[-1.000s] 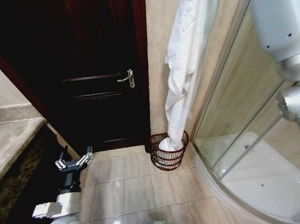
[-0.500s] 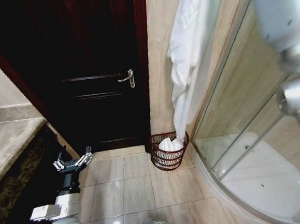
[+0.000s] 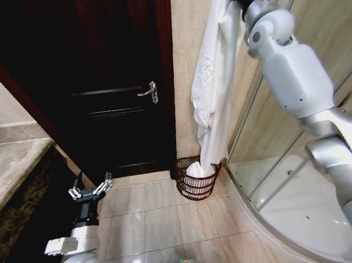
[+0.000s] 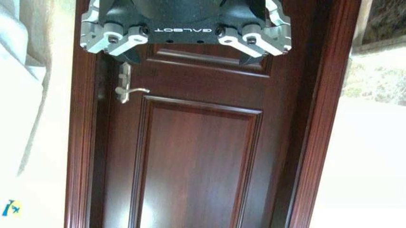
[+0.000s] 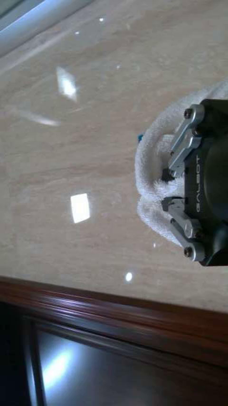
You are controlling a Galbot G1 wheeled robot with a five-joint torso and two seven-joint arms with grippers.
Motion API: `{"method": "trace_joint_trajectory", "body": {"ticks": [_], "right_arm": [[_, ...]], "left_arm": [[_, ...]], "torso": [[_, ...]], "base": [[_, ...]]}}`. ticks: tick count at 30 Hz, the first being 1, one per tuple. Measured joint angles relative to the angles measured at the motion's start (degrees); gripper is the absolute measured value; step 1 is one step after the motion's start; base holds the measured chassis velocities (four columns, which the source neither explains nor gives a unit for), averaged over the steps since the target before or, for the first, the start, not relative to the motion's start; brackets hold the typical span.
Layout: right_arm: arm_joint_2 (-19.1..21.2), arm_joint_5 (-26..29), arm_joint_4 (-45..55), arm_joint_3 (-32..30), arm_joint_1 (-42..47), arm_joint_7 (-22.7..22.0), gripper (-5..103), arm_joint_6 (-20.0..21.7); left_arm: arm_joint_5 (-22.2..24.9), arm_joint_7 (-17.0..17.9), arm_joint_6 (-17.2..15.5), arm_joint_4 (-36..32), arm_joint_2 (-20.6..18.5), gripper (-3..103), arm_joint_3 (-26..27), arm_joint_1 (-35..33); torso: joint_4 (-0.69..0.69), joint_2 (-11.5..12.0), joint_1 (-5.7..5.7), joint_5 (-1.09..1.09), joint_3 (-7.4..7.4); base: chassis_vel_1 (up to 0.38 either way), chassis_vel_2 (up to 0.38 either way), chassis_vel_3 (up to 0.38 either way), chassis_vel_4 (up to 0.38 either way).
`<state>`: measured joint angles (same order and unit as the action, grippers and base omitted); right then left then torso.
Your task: Discard the used towel into the hamper.
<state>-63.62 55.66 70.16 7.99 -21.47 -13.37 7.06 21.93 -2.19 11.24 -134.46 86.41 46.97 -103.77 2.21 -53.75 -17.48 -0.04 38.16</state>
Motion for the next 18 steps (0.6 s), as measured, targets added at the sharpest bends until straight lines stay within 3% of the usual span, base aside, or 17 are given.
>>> {"method": "trace_joint_trajectory", "body": {"ticks": [18], "right_arm": [[-0.3, -1.5, 2.8, -1.8, 10.0, -0.9, 13, -2.7]], "left_arm": [[-0.3, -0.4, 0.2, 0.9, 0.3, 100, -0.2, 0.3]], "torso": [[0.0, 4.9, 2.17, 0.04, -2.67]], "base": [[0.0, 0.0, 0.0, 0.0]]}}
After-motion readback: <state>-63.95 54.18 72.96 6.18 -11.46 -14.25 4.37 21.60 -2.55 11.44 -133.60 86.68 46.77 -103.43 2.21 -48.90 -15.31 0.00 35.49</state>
